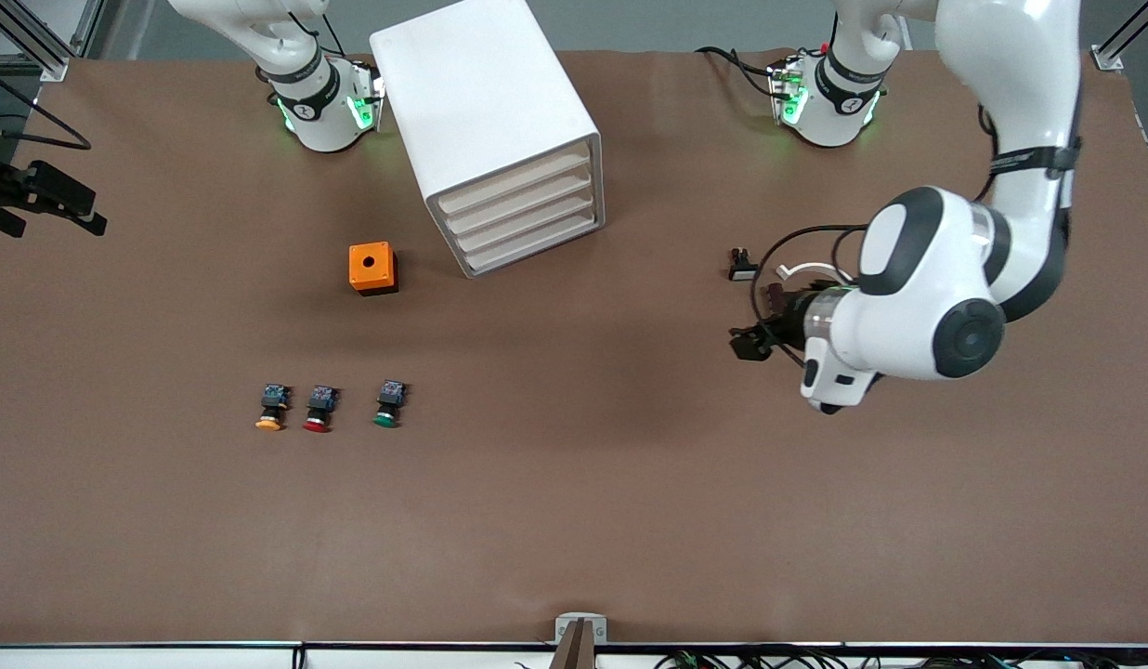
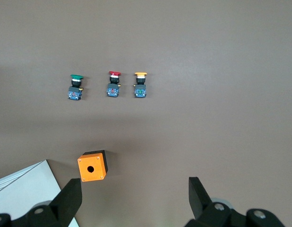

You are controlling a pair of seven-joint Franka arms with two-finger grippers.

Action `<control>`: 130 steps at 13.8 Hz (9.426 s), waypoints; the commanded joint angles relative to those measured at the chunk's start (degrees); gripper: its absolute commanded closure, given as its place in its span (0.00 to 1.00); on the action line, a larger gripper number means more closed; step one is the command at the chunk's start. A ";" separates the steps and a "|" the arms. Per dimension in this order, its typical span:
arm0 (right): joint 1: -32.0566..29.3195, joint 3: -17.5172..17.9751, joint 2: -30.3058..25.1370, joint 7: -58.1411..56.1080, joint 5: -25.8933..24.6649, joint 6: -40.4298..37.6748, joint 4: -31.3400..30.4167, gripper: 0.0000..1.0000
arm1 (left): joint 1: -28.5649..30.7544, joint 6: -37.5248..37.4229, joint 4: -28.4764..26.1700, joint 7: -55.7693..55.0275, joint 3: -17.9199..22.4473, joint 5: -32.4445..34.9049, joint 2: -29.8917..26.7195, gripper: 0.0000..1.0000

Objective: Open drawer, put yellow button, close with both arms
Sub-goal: 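Hook the left gripper into the cabinet's top drawer front, then pull the top drawer out with the left gripper, then move the right gripper over the yellow button while the left gripper withdraws, then lower the right gripper and grasp the yellow button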

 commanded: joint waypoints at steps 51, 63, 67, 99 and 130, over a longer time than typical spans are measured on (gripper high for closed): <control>-1.78 0.08 9.67 0.54 0.20 5.23 2.87 0.00 | -12.44 -14.56 7.22 -85.17 -4.72 -40.06 23.20 0.88; -0.90 0.17 15.29 0.64 0.38 13.04 0.42 0.00 | -4.08 -14.56 7.92 -84.73 -4.28 -39.97 23.64 0.85; -0.72 0.25 16.60 2.47 0.46 17.54 -3.37 0.00 | -3.38 -14.47 7.92 -84.04 -4.10 -39.79 23.47 0.66; 3.41 0.43 32.69 6.44 2.13 60.78 -24.11 0.00 | -11.63 15.05 13.99 -3.78 5.65 17.24 8.35 0.01; 3.59 0.43 34.45 7.05 2.13 61.58 -23.50 1.00 | -10.58 14.97 13.55 -7.13 3.54 17.60 8.52 0.01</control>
